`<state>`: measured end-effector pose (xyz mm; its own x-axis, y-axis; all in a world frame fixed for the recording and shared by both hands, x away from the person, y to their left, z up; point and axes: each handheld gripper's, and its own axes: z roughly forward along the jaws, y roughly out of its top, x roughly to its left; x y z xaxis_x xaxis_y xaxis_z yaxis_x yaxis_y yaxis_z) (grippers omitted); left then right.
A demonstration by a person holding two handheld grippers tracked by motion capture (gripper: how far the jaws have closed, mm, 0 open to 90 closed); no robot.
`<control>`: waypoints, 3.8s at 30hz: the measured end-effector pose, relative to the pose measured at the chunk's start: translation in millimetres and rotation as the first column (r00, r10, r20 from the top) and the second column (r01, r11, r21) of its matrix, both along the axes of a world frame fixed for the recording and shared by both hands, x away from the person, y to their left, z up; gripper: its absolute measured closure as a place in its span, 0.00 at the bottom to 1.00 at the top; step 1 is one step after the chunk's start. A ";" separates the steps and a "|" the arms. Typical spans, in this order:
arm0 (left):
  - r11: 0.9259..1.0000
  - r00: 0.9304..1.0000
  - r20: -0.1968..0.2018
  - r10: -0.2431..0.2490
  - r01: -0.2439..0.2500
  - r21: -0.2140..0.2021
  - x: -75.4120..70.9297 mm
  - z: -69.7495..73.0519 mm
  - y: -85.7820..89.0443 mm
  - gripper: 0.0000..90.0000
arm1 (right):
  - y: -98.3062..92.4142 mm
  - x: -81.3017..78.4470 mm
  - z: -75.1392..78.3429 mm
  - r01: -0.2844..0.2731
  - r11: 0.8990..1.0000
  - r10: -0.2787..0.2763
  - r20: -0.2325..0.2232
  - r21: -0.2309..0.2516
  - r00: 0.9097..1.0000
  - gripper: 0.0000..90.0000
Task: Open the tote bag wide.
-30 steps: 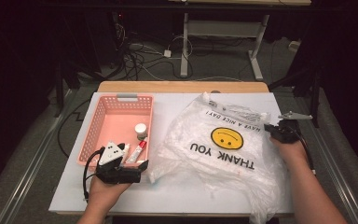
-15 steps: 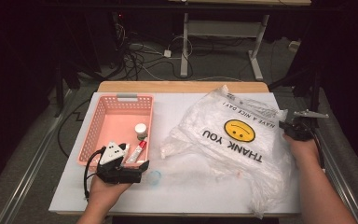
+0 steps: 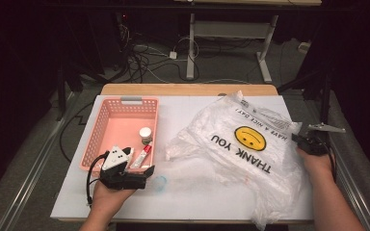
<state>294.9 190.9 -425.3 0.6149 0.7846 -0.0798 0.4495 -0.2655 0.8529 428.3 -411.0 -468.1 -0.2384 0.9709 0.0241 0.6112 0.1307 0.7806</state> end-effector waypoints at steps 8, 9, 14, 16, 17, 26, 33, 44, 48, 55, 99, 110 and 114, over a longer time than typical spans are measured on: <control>1.000 1.000 0.008 0.003 -0.003 -0.004 1.3 -1.1 1.1 0.00 | 6.5 -16.8 8.1 -0.072 0.997 0.072 0.024 0.015 0.997 0.70; 1.000 1.000 0.007 0.003 -0.003 -0.006 1.6 -1.2 1.3 0.00 | 6.5 -16.8 8.1 -0.072 0.997 0.072 0.024 0.015 0.997 0.70; 1.000 1.000 0.004 0.004 -0.004 -0.004 2.7 -2.9 1.1 0.00 | 0.9 -42.9 19.5 -0.073 0.997 0.071 0.077 0.028 0.995 0.51; 1.000 1.000 -0.001 0.002 -0.002 -0.009 2.7 -3.6 0.9 0.00 | 0.4 -55.4 22.7 -0.082 0.996 0.079 0.106 0.025 0.991 0.43; 1.000 1.000 0.001 0.002 -0.002 -0.007 2.4 -3.5 1.0 0.00 | 1.3 -62.0 23.9 -0.085 0.996 0.081 0.113 0.029 0.990 0.40; 1.000 1.000 0.012 0.005 -0.005 -0.021 0.5 -1.9 2.8 0.00 | 23.4 -104.1 21.2 -0.141 0.989 0.134 0.157 0.035 0.978 0.17; 0.999 1.000 0.010 0.014 -0.013 -0.036 1.2 -2.4 3.8 0.00 | 52.7 -116.4 22.1 -0.181 0.983 0.175 0.172 0.021 0.969 0.01; 0.999 1.000 0.008 0.005 -0.005 -0.031 1.0 -3.8 2.2 0.00 | 101.7 -119.6 28.2 -0.284 0.959 0.277 0.191 0.010 0.942 0.00; 0.999 1.000 0.010 0.006 -0.005 -0.037 0.8 -3.2 2.7 0.00 | 120.1 -118.4 33.5 -0.322 0.947 0.313 0.208 0.011 0.927 0.00; 0.999 1.000 0.013 0.002 -0.001 -0.036 1.1 -3.2 3.7 0.00 | 146.7 -112.8 38.2 -0.373 0.928 0.361 0.225 0.016 0.905 0.00; 0.987 0.987 -0.015 0.159 -0.160 -0.035 14.3 3.9 63.3 0.00 | 169.1 -104.9 28.8 -0.474 0.879 0.455 0.210 0.049 0.866 0.00; 0.988 0.989 -0.012 0.146 -0.146 -0.040 15.5 1.6 61.7 0.00 | 167.7 -105.5 29.5 -0.473 0.880 0.453 0.213 0.050 0.866 0.00; 0.989 0.990 -0.014 0.141 -0.141 -0.045 16.0 1.2 60.6 0.00 | 167.1 -104.6 28.8 -0.474 0.879 0.455 0.211 0.047 0.865 0.00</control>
<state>310.9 251.5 -424.1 0.4973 0.8587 -0.1240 0.4893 -0.1596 0.8574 323.7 -243.9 -439.3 -0.6707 0.7415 0.0185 0.3384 0.2837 0.8972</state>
